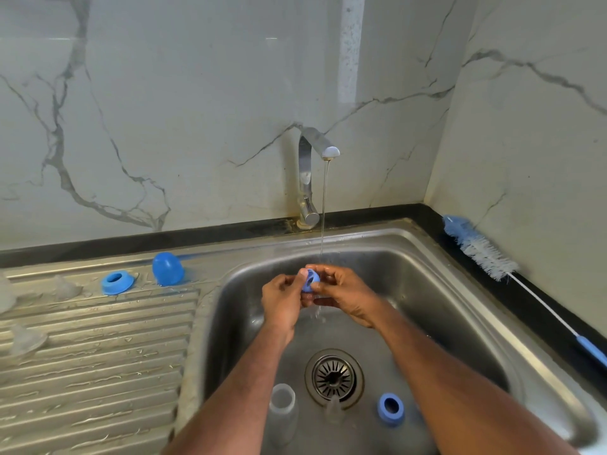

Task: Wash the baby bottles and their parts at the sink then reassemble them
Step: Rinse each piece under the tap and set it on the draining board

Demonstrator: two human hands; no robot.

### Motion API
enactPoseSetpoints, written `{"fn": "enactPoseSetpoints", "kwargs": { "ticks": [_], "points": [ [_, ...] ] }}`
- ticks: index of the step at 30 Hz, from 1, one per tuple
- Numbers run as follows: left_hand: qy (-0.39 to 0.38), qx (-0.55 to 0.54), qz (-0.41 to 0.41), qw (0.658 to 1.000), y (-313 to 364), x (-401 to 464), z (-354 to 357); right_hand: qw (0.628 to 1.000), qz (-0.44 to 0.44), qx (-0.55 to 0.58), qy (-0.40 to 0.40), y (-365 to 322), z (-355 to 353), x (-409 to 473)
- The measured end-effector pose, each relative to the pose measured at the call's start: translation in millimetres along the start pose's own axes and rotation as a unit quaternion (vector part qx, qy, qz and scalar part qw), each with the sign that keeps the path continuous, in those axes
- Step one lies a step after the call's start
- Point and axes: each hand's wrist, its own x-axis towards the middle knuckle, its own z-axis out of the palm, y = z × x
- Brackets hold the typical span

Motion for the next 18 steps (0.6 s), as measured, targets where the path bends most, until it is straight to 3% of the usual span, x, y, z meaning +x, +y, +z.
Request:
{"fn": "enactPoseSetpoints", "kwargs": {
  "ticks": [8,15,18],
  "points": [
    [-0.129,0.02,0.005,0.991,2,-10,1,0.992,0.029,0.116,0.032,7,-10,-1],
    [-0.103,0.006,-0.024,0.994,-3,-9,0,0.997,0.032,0.057,0.047,7,-19,-3],
    [-0.123,-0.032,-0.067,0.99,-3,-8,1,0.998,0.01,-0.033,0.059,12,-22,-2]
  ]
}}
